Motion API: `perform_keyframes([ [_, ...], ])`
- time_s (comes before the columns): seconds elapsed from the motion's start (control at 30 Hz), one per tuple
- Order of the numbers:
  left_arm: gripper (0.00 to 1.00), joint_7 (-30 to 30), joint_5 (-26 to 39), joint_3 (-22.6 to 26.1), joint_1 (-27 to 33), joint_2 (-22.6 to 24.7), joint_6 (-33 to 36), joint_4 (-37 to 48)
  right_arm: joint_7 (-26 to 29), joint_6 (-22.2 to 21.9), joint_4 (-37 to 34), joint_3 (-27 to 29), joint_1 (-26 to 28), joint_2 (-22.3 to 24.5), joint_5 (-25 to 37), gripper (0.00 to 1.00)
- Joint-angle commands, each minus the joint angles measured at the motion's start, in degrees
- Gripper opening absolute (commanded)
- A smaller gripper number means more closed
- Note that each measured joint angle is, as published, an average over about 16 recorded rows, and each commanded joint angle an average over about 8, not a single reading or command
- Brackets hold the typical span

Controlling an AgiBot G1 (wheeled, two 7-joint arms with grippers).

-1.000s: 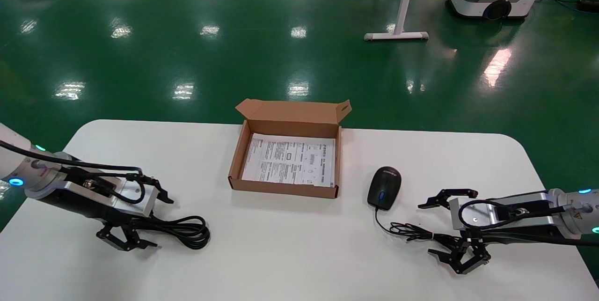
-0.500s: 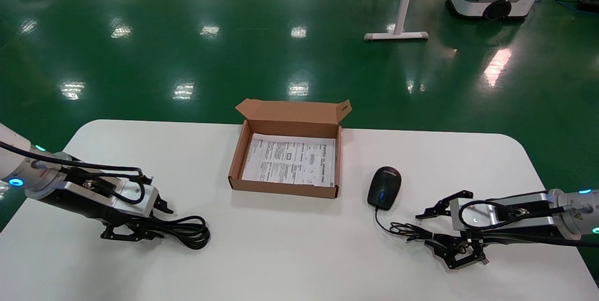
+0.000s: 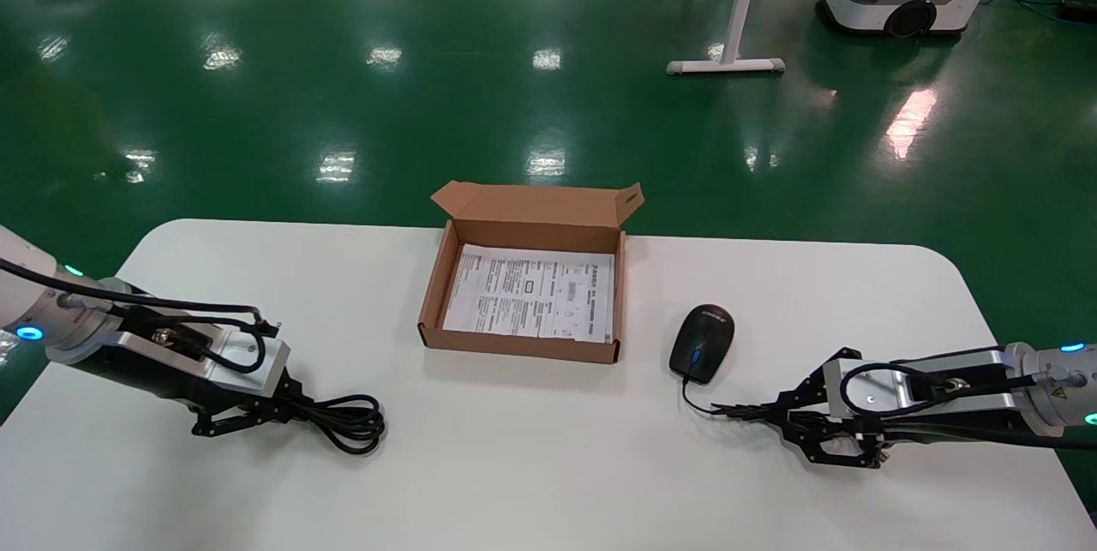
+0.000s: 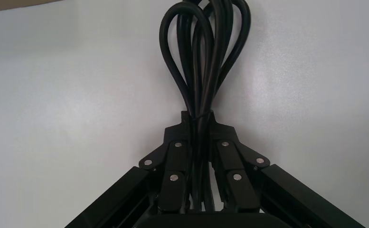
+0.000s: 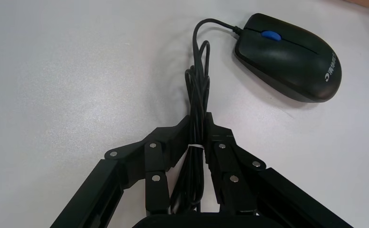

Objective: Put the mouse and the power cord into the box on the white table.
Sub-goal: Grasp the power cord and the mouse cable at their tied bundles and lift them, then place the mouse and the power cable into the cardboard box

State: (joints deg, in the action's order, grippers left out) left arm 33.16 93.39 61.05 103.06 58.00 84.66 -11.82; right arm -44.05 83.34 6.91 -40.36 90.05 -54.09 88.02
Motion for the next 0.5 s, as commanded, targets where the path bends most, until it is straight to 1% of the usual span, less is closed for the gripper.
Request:
perform_keyframes([
  [0.03,0.0,0.09,0.08,0.06,-0.17,0.12,-0.17,0.0,0.06,-0.01,-0.07,0.01,-0.09,-0.03,-0.04,0.0],
  [0.23,0.0,-1.53,-1.74,-1.28,3.14,-2.1,2.24,-0.2,-0.13,-0.3,0.94,0.29,1.68,0.52,-0.31,0.0],
  [0.37,0.0,-3.46,-3.72,-2.94,7.6,-4.28,3.26,-0.94,0.46,-1.14,2.35,1.68,4.96,1.3,-2.03,0.0],
  [0.5,0.0,-6.0,-6.46,-5.32,12.99,-5.52,2.16,-1.41,1.87,-2.82,4.23,3.54,9.06,1.29,-4.33,0.0],
])
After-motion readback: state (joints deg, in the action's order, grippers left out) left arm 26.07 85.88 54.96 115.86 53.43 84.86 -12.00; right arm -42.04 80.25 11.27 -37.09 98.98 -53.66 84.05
